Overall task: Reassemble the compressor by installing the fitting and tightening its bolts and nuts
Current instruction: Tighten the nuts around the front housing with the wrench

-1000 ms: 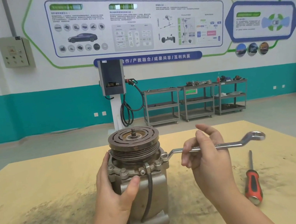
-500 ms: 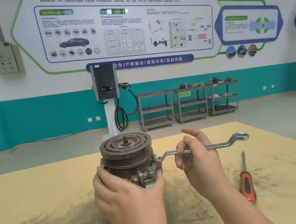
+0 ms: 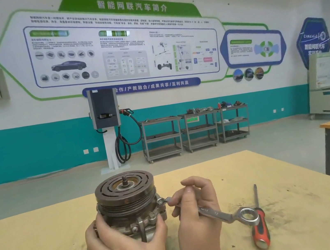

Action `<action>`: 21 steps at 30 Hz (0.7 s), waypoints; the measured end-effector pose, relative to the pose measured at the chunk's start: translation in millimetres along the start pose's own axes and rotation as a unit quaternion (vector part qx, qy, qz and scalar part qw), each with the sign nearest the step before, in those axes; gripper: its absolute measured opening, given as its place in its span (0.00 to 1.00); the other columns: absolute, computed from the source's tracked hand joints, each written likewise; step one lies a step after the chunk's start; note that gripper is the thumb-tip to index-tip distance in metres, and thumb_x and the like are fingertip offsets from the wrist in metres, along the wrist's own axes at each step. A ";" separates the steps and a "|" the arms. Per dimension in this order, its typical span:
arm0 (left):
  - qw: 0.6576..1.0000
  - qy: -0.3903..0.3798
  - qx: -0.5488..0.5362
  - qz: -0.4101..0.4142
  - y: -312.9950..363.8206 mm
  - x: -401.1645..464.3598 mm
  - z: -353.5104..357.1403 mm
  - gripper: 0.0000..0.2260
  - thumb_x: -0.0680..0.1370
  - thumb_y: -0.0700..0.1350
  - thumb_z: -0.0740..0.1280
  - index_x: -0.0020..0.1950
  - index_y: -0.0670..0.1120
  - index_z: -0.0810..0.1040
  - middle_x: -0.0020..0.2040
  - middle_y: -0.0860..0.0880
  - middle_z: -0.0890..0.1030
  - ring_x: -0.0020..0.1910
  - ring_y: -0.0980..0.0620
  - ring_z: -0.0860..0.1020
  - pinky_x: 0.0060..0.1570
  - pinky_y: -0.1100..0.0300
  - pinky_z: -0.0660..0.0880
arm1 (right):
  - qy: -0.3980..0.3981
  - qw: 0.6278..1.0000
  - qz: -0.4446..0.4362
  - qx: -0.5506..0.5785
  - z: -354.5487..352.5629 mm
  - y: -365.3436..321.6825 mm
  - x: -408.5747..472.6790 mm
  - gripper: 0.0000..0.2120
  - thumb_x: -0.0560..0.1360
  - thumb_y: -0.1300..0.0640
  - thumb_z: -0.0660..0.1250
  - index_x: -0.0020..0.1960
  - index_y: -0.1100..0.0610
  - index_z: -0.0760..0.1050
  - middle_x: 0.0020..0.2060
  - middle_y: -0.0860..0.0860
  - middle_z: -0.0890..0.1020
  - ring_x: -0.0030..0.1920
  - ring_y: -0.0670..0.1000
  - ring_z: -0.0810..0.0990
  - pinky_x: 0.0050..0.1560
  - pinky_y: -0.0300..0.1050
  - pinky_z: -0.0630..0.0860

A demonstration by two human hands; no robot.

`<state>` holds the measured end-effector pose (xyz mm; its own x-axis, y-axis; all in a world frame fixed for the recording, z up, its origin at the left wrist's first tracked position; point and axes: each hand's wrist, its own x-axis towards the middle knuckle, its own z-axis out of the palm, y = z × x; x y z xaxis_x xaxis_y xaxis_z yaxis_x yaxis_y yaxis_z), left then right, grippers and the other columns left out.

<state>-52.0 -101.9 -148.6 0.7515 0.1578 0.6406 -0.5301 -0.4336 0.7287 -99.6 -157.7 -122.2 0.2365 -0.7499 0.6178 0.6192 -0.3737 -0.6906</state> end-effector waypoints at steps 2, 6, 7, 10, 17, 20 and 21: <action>1.000 -0.006 -0.002 -0.001 0.7 1.0 -2.8 0.44 0.54 0.49 0.82 0.64 0.32 0.72 0.60 0.32 0.74 0.56 0.30 0.72 0.52 0.38 0.71 | -0.008 1.000 -0.025 -0.008 1.1 -3.3 -0.8 0.08 0.78 0.58 0.57 0.47 0.47 0.72 0.31 0.52 0.81 0.26 0.47 0.76 0.29 0.37 0.71; 0.997 -0.076 0.017 -0.009 -7.3 6.5 -16.6 0.47 0.51 0.45 0.84 0.65 0.31 0.71 0.61 0.31 0.73 0.58 0.29 0.72 0.57 0.36 0.71 | 0.025 0.998 -0.015 0.061 -2.1 -21.5 19.5 0.08 0.75 0.64 0.57 0.51 0.53 0.68 0.29 0.55 0.80 0.23 0.51 0.76 0.23 0.39 0.71; 0.994 -0.107 0.012 -0.011 -12.6 11.3 -21.9 0.48 0.51 0.45 0.84 0.67 0.32 0.71 0.63 0.33 0.73 0.61 0.30 0.71 0.60 0.37 0.70 | 0.042 0.995 0.016 0.090 -3.3 -25.5 29.2 0.09 0.75 0.65 0.56 0.51 0.53 0.67 0.28 0.55 0.80 0.22 0.52 0.75 0.22 0.40 0.70; 0.968 -0.231 -0.096 -0.028 -31.9 32.1 -38.4 0.48 0.55 0.48 0.82 0.73 0.44 0.67 0.67 0.44 0.72 0.66 0.41 0.72 0.67 0.44 0.68 | 0.032 0.981 0.134 0.139 -7.2 -28.7 56.2 0.02 0.82 0.62 0.57 0.53 0.56 0.68 0.25 0.53 0.79 0.19 0.49 0.71 0.18 0.39 0.65; 0.920 -0.292 -0.257 -0.053 -78.7 65.2 -63.4 0.38 0.63 0.47 0.77 0.69 0.59 0.65 0.74 0.53 0.67 0.71 0.54 0.66 0.70 0.56 0.61 | 0.034 0.962 0.203 0.181 -13.2 -7.9 47.2 0.08 0.84 0.53 0.54 0.53 0.57 0.67 0.26 0.55 0.79 0.20 0.50 0.70 0.19 0.38 0.65; 0.900 -0.289 -0.325 -0.041 -77.8 62.4 -62.1 0.38 0.56 0.55 0.76 0.65 0.59 0.69 0.67 0.58 0.74 0.70 0.55 0.70 0.68 0.55 0.64 | 0.012 0.942 0.235 0.238 -17.9 -1.5 43.3 0.04 0.83 0.62 0.54 0.53 0.57 0.67 0.27 0.56 0.78 0.20 0.51 0.70 0.19 0.38 0.65; 0.889 -0.300 -0.344 -0.039 -75.5 61.0 -60.7 0.42 0.52 0.57 0.78 0.64 0.59 0.68 0.66 0.60 0.74 0.69 0.58 0.71 0.66 0.57 0.65 | 0.008 0.942 0.235 0.238 -18.9 -1.3 42.1 0.05 0.83 0.64 0.53 0.53 0.58 0.67 0.26 0.56 0.78 0.19 0.50 0.70 0.19 0.38 0.64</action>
<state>10.0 -5.7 -149.8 0.7615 -0.4271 0.4876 -0.4267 0.2358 0.8731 -104.7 -199.1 -102.4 0.5602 -0.7806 0.2771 0.7151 0.2869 -0.6374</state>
